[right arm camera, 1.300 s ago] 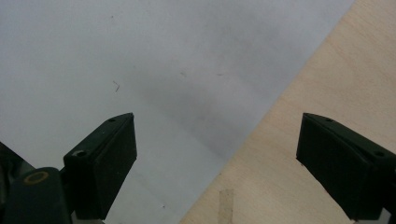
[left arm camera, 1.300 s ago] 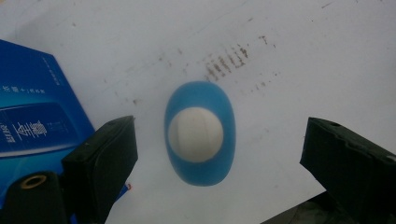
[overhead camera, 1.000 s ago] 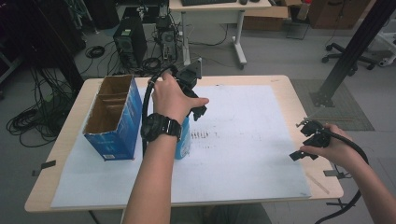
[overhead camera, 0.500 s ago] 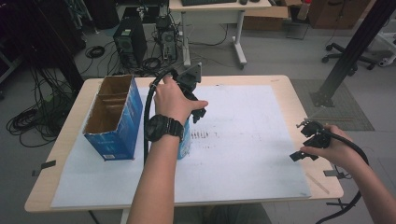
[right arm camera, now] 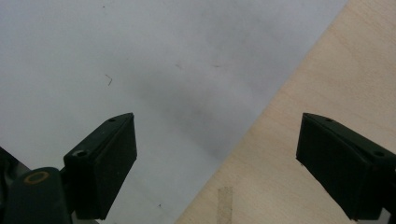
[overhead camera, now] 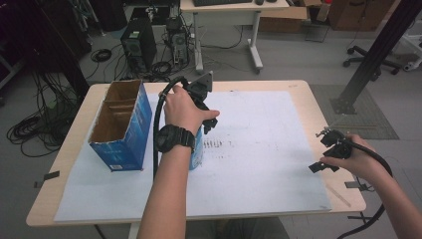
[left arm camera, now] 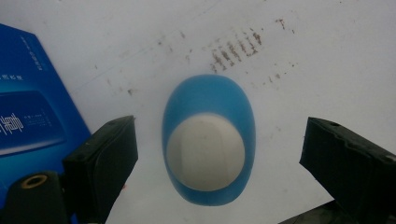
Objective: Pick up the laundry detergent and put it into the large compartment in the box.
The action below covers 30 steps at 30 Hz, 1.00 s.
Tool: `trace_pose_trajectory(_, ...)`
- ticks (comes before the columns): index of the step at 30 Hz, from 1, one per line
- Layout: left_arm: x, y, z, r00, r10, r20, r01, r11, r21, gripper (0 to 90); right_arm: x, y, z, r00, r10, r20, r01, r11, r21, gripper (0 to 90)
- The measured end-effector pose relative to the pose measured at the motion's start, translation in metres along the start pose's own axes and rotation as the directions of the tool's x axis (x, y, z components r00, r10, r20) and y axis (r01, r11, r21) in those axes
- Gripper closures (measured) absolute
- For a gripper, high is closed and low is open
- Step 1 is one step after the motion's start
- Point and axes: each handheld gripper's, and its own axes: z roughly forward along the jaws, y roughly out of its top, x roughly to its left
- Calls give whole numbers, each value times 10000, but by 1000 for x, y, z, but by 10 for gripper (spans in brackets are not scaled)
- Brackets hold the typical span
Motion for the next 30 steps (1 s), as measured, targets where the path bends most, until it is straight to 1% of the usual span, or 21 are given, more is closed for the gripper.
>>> trace_pose_trajectory(10,0,0,5,10000,-4,-57,4,9999,106,112,0,0,1,10000,27,-3,-27,10000,27,124)
trace_pose_trajectory(30,3,-2,22,9999,-115,105,111,9994,337,116,-1,1,4,10000,16,-5,-16,10000,87,124)
